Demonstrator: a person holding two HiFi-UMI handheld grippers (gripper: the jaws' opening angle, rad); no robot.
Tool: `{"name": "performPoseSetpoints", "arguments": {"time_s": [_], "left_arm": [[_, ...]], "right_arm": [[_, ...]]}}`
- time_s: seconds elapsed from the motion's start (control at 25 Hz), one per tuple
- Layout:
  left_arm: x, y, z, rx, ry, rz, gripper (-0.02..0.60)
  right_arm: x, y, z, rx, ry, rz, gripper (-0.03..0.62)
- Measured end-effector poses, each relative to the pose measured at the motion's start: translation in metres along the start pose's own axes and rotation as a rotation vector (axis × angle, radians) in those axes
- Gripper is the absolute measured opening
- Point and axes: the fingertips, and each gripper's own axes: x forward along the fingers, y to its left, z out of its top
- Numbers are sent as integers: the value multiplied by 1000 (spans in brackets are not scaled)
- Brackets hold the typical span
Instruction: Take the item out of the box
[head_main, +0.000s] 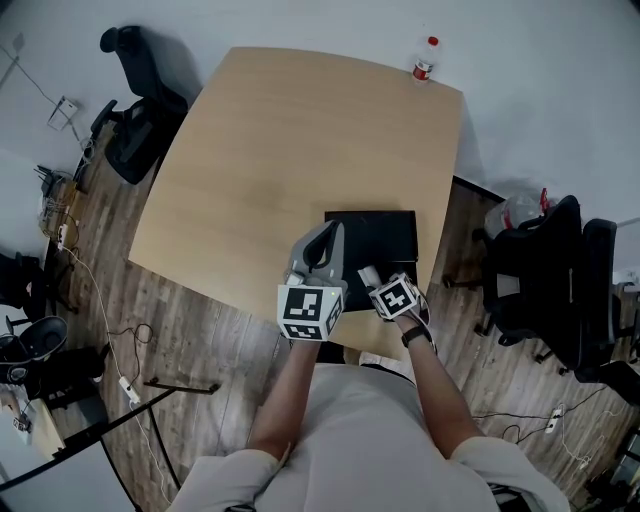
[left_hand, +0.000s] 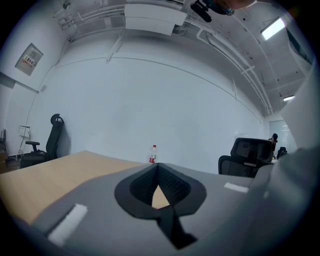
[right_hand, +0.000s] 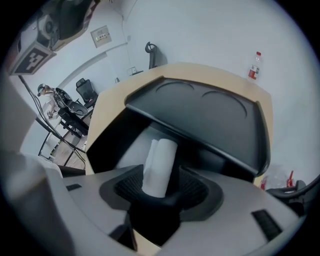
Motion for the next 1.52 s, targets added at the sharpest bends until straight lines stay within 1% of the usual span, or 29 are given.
{"name": "performPoseSetpoints", "arguments": {"time_s": [0.24,0.28,0.32,0.36,0.48,0.64,0.8,1.0,1.16,1.32,1.4,1.52], "left_arm": [[-1,0,-2,7,10,-3,8],[-1,0,-2,8,10,-3,8],[-1,0,-2,9,10,-3,8],[-1,1,-2,9,10,-3,8],[-1,-1,-1,10,8,-4,8],[-4,-3,1,15,2,-6,8],[-7,-3,4,16,-7,-4,8],[-11,-6,8,-9,-23,-10,8],[-14,-9,13,-4,-32,-15,8],[-16,-16,16,-9,-41,-22,8],[-17,-23,20,-7,-50,-30,8],[-22,-33,25,7,-57,-38,8]], "right_arm": [[3,1,-6,1,13,7,199],[3,1,-5,-4,11,8,191],[3,2,-3,-11,5,10,160],[2,3,-1,-22,2,13,150],[-2,3,1,-48,1,12,142],[-5,1,-2,-34,-10,-8,133],[-14,2,1,-6,-46,-8,133],[-29,9,5,40,-109,22,133],[-45,12,10,47,-156,22,132],[-60,7,13,69,-226,25,132],[-70,1,13,83,-258,13,133],[-89,-8,13,111,-308,-32,133]]}}
